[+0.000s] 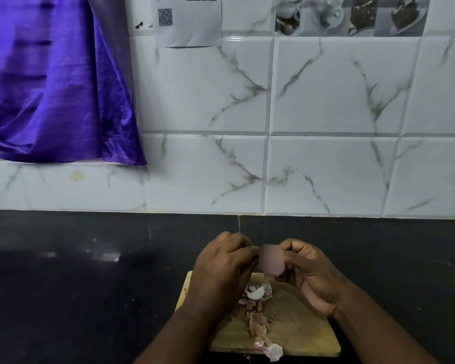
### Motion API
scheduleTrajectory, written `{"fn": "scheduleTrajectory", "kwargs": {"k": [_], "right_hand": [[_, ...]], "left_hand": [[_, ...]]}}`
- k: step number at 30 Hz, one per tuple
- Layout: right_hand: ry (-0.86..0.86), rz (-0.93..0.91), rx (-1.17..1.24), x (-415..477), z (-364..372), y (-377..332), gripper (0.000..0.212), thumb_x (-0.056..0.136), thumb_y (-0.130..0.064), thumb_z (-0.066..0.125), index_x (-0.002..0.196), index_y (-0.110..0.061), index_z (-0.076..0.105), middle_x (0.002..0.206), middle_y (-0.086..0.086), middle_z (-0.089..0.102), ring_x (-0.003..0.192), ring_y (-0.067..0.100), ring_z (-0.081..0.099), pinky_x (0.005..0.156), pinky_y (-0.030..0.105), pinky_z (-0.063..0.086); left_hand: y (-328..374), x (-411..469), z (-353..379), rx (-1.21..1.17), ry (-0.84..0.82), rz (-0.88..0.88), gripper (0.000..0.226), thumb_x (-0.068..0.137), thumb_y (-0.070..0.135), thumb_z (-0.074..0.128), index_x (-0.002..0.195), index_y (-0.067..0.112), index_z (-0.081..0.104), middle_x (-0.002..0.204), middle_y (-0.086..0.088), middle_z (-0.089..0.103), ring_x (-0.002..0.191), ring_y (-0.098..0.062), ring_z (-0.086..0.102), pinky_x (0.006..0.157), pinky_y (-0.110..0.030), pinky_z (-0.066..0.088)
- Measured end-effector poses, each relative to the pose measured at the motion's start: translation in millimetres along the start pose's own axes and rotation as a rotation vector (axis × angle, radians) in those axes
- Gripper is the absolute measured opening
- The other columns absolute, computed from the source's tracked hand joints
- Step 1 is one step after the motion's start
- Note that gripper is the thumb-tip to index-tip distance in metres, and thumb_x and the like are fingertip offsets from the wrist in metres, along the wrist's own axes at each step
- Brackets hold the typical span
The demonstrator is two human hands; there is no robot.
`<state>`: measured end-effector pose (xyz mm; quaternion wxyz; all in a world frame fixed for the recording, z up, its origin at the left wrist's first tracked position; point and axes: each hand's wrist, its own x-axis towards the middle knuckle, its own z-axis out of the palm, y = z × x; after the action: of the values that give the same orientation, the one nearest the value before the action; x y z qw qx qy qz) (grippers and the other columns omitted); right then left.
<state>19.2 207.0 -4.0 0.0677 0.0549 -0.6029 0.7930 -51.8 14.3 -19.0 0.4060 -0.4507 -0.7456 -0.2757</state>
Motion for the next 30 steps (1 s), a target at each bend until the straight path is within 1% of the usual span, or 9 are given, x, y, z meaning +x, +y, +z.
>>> {"fn": "scheduleTrajectory", "kwargs": {"k": [3,7,10,13,17,22,25,28,30], "right_hand": [[0.003,0.006,0.014,-1.9,2.1,-1.2,0.011,0.073,-0.015,0.083,0.075,-0.007,0.076,0.082,0.018,0.073,0.067,0.022,0.071,0.056,0.030,0.059],[0.011,0.003,-0.019,-1.8,1.7,-2.3,0.030,0.061,-0.021,0.095,0.078,-0.005,0.076,0.084,0.019,0.075,0.070,0.024,0.073,0.059,0.032,0.060],[0.026,-0.004,-0.050,-1.4,0.7,-0.3,0.011,0.074,-0.009,0.080,0.081,-0.002,0.074,0.086,0.020,0.074,0.071,0.025,0.072,0.059,0.032,0.059],[0.028,-0.004,-0.069,0.4,0.1,2.7,0.021,0.075,-0.013,0.086,0.087,-0.001,0.074,0.091,0.022,0.074,0.075,0.026,0.072,0.061,0.033,0.059],[0.010,-0.030,-0.085,0.6,0.5,2.3,0.052,0.048,-0.034,0.101,0.085,-0.006,0.076,0.096,0.023,0.075,0.079,0.027,0.073,0.065,0.035,0.060],[-0.009,-0.060,-0.090,0.1,2.0,0.8,0.053,0.039,-0.041,0.102,0.078,-0.014,0.078,0.100,0.020,0.077,0.080,0.026,0.074,0.063,0.032,0.060],[-0.011,-0.059,-0.079,0.2,1.8,0.1,0.054,0.040,-0.038,0.102,0.080,-0.012,0.078,0.101,0.021,0.076,0.082,0.027,0.073,0.065,0.034,0.060],[0.014,-0.042,-0.010,0.3,0.1,-0.8,0.053,0.046,-0.029,0.100,0.088,-0.005,0.077,0.102,0.025,0.075,0.085,0.030,0.073,0.071,0.037,0.062],[0.018,-0.032,0.024,1.3,-1.3,-0.8,0.043,0.063,-0.016,0.094,0.097,0.003,0.074,0.106,0.028,0.073,0.085,0.031,0.073,0.072,0.037,0.062]], "left_hand": [[-0.6,-0.6,0.3,-0.001,-0.012,0.005,0.008,0.092,0.019,0.075,0.099,0.017,0.080,0.094,0.006,0.067,0.083,-0.014,0.058,0.066,-0.031,0.048],[0.2,-1.0,-0.2,-0.013,-0.047,0.018,0.012,0.094,0.023,0.071,0.099,0.016,0.079,0.096,0.005,0.067,0.085,-0.013,0.059,0.069,-0.030,0.049],[0.1,-1.6,1.2,-0.021,-0.079,-0.020,0.011,0.090,0.025,0.073,0.097,0.017,0.076,0.097,0.006,0.065,0.086,-0.012,0.058,0.070,-0.031,0.050],[3.6,-0.9,1.5,-0.053,-0.102,-0.085,0.011,0.088,0.028,0.070,0.097,0.020,0.071,0.097,0.009,0.061,0.087,-0.010,0.055,0.070,-0.027,0.048],[8.1,0.9,3.3,-0.114,-0.098,-0.209,0.011,0.092,0.036,0.059,0.094,0.025,0.062,0.094,0.014,0.054,0.086,-0.005,0.049,0.068,-0.019,0.042],[9.2,0.6,7.0,-0.261,-0.053,-0.403,0.011,0.093,0.025,0.070,0.088,0.026,0.060,0.089,0.016,0.055,0.088,-0.005,0.053,0.069,-0.018,0.043],[9.6,-0.9,7.8,-0.324,-0.033,-0.420,0.011,0.094,0.026,0.069,0.087,0.027,0.060,0.088,0.014,0.057,0.086,-0.009,0.057,0.070,-0.033,0.050],[10.0,-1.5,5.9,-0.363,-0.037,-0.387,0.007,0.096,0.036,0.069,0.094,0.032,0.063,0.093,0.017,0.060,0.090,-0.008,0.059,0.072,-0.028,0.050],[11.7,-1.6,4.0,-0.388,-0.046,-0.380,0.010,0.095,0.041,0.072,0.099,0.035,0.065,0.097,0.019,0.062,0.092,-0.007,0.060,0.073,-0.024,0.050]]}}
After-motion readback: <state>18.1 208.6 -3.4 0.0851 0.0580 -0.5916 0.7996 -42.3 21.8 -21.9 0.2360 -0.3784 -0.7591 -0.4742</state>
